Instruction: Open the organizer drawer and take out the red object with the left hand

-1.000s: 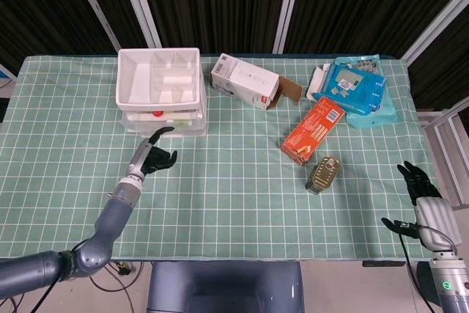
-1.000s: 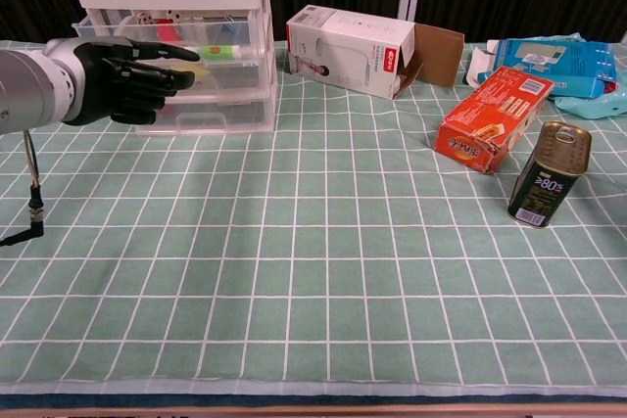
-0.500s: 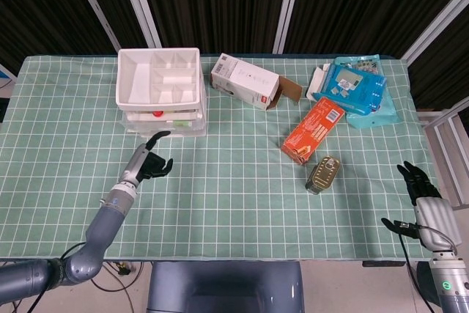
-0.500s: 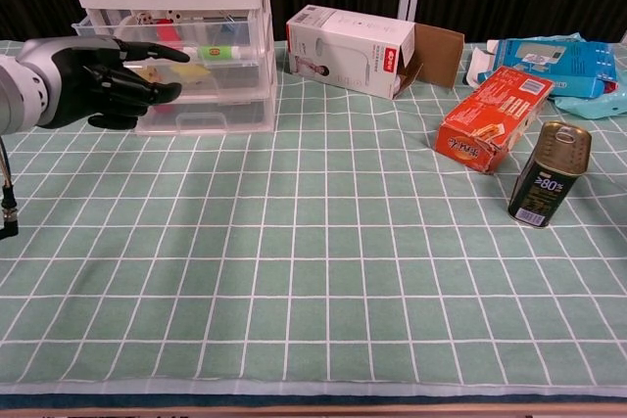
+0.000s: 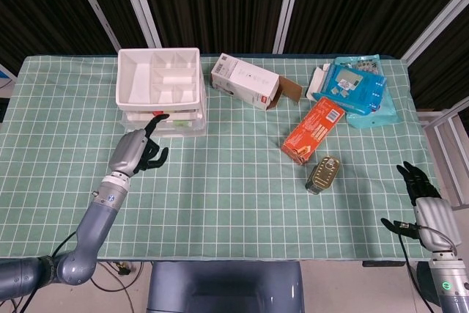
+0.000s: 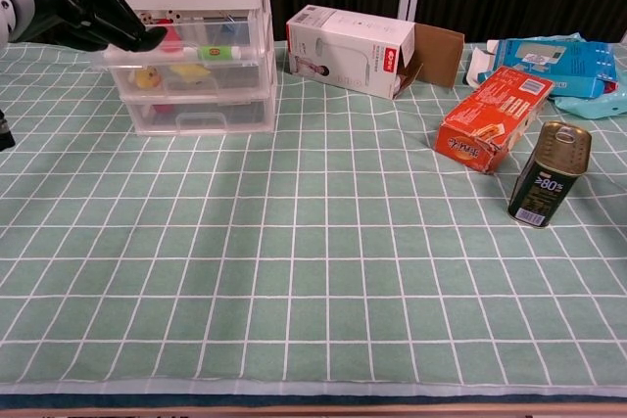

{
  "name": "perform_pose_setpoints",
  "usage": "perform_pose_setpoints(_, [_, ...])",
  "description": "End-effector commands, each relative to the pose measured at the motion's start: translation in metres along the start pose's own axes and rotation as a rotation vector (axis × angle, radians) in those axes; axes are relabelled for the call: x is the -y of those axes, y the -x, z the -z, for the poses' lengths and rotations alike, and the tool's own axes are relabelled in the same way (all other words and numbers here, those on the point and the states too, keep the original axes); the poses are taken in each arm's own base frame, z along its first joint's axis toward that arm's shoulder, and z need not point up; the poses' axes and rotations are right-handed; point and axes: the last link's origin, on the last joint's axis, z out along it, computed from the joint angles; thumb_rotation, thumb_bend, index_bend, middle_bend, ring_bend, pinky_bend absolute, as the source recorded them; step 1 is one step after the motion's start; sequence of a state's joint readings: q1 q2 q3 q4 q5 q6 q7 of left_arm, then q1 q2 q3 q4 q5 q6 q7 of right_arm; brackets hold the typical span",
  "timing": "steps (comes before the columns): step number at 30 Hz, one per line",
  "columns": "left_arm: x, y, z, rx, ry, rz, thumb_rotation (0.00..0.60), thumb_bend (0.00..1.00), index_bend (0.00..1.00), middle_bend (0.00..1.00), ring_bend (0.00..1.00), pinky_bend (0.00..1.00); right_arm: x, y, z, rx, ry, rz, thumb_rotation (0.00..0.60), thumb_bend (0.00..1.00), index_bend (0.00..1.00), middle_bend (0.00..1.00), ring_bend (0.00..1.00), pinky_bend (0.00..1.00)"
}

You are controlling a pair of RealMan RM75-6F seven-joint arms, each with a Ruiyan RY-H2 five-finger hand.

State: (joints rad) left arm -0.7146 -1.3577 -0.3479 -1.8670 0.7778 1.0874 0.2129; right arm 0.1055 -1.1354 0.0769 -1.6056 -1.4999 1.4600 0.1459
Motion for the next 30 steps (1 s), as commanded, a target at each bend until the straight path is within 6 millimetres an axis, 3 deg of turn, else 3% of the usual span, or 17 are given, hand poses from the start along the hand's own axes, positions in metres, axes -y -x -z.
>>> perform_pose_setpoints(1, [-0.003,-0.014,-0.01,-0.006,-0.1,-0.058,0.6,0.46,0.16,1.0,0.98,1.0,0.0,0.0,0.0,0.001,0.001,-0.001,0.6,0.07,0.0,0.0,0.0,0.22])
perform_pose_setpoints(16, [0.001,-0.013,-0.023,0.053,-0.264,-0.08,0.6,0.46,0.26,1.0,0.99,1.0,0.0,0.0,0.0,0.003,0.004,-0.004,0.6,0.07,0.0,0.0,0.0,0.22])
perform_pose_setpoints(30, [0.0,-0.014,-0.012,0.08,-0.261,-0.071,0.6,0.46,0.29,1.0,0.99,1.0,0.0,0.0,0.0,0.003,0.002,-0.004,0.6,0.07,0.0,0.0,0.0,0.22])
